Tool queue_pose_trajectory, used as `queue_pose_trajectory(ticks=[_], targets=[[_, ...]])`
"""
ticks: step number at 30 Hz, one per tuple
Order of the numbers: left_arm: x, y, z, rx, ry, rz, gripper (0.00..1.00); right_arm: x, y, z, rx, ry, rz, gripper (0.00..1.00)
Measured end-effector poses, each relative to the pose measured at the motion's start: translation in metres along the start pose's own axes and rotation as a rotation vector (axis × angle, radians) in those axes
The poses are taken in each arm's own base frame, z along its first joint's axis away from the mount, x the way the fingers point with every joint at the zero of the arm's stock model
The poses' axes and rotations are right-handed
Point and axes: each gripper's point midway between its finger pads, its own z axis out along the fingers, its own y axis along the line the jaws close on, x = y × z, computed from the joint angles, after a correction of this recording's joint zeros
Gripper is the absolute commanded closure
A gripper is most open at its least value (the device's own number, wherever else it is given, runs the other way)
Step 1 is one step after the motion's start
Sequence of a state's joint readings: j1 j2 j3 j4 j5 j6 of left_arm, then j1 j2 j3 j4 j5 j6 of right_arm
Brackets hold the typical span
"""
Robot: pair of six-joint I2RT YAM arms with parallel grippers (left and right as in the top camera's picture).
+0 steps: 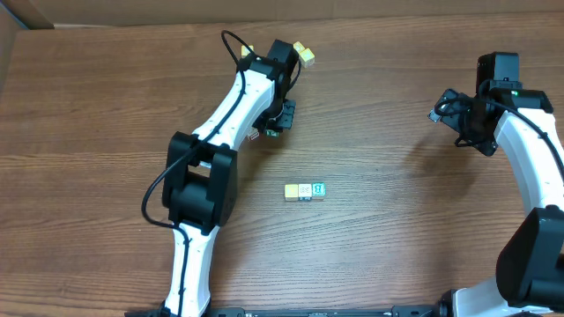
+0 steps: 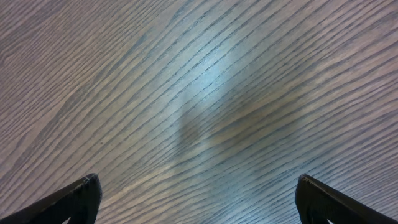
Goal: Flip 5 blocks
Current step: 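Carry the S block toward the front row while rotating it, then lower the S block at the left end of the row and release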
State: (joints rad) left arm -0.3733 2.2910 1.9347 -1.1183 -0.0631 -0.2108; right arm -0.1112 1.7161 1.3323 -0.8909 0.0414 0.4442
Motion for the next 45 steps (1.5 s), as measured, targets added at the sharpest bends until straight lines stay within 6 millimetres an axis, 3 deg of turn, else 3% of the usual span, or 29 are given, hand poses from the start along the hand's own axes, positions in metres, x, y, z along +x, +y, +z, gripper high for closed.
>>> queue_pose_trajectory(ticks=[3,8,13,16,20,23,26,30,36,41,45], targets=[[0.004,0.002,-0.030,0.008,-0.026,-0.027,0.78,0.000,0.000,0.000,0.000,0.000,0.000,0.00],[0.022,0.011,-0.106,0.025,-0.087,-0.065,0.78,0.000,0.000,0.000,0.000,0.000,0.000,0.00],[0.063,0.024,-0.172,0.033,-0.106,-0.119,0.78,0.000,0.000,0.000,0.000,-0.001,0.000,0.00],[0.087,0.027,-0.193,0.031,-0.087,-0.138,0.76,0.000,0.000,0.000,0.000,0.000,0.000,0.00],[0.116,0.027,-0.205,0.018,-0.024,-0.163,0.77,0.000,0.000,0.000,0.000,-0.001,0.000,0.00],[0.122,0.021,-0.203,0.014,-0.006,-0.182,0.77,0.000,0.000,0.000,0.000,0.000,0.000,0.00],[0.126,0.010,-0.187,0.009,0.015,-0.181,0.77,0.000,0.000,0.000,0.000,-0.001,0.000,0.00],[0.135,-0.004,-0.153,-0.005,0.056,-0.166,0.78,0.000,0.000,0.000,0.000,0.000,0.000,0.00],[0.154,-0.004,-0.098,-0.036,0.119,-0.200,0.79,0.000,0.000,0.000,0.000,0.001,0.000,0.00],[0.167,-0.001,-0.065,-0.050,0.143,-0.226,0.79,0.000,0.000,0.000,0.000,0.000,0.000,0.00],[0.165,-0.004,-0.046,-0.036,0.115,-0.241,0.81,0.000,0.000,0.000,0.000,0.000,0.000,0.00]])
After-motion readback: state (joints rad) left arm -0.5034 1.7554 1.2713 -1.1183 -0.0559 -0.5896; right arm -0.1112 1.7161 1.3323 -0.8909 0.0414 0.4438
